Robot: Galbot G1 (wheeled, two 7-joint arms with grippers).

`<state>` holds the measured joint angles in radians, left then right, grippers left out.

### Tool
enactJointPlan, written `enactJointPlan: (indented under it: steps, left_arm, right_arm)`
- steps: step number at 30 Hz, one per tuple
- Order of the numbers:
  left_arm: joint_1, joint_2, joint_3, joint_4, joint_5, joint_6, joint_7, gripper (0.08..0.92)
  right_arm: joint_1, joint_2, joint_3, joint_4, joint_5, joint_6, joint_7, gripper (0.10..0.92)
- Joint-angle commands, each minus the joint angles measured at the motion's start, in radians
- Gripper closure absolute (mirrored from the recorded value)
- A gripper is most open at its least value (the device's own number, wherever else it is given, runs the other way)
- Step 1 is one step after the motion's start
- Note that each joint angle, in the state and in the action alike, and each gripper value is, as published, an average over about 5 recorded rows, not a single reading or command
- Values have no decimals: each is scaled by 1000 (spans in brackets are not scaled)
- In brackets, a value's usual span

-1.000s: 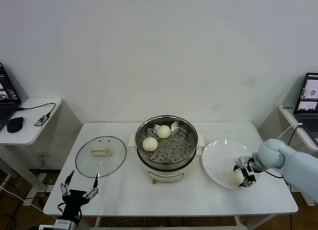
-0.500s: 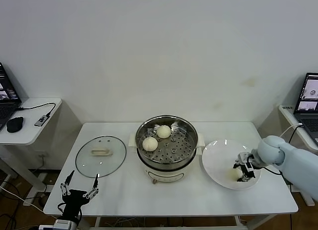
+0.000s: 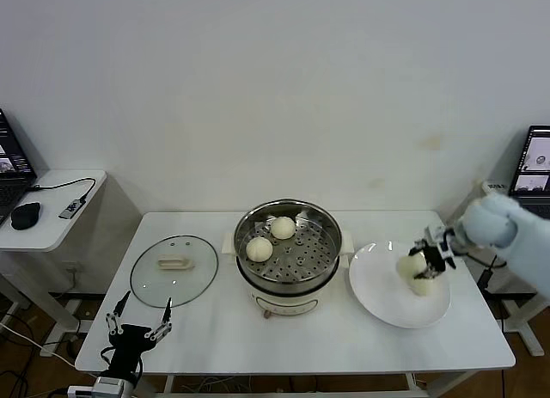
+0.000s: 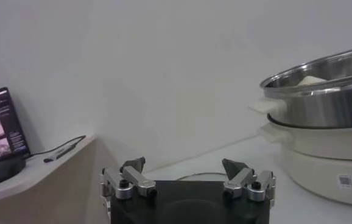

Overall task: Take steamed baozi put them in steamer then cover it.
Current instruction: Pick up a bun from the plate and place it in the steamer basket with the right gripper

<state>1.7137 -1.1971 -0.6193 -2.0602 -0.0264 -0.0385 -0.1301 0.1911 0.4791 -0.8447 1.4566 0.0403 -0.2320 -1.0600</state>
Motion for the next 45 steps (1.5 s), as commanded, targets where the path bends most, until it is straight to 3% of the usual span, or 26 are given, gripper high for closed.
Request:
enactJointPlan:
  steps: [1,13,18,28,38,45]
  left_arm:
    - [1,2,0,-3,-1,0,0,177]
    - [4,6,-4,-11,-1,1,0,177]
    - [7,3,-14,-14,-2,1,-1,177]
    - [8,-8,-33,-14,-7,-2,-4,177]
    - [9,-16,-38,-6,-8,-7,-7,177]
    - [7,-15,-42,4,-10,-12,-8,177]
  right_arm:
    - [330,39,-150,6,122,-2,-8,443]
    - [489,345,-370,67,311,90,104,440]
    - [472,443,-430,66,311,158,105,440]
    - [440,566,-536,8,120,393,64,433]
    - [371,622,-537,-35,-78,531,85,431]
    - [358,649,-540,-63,-120,595,80,431]
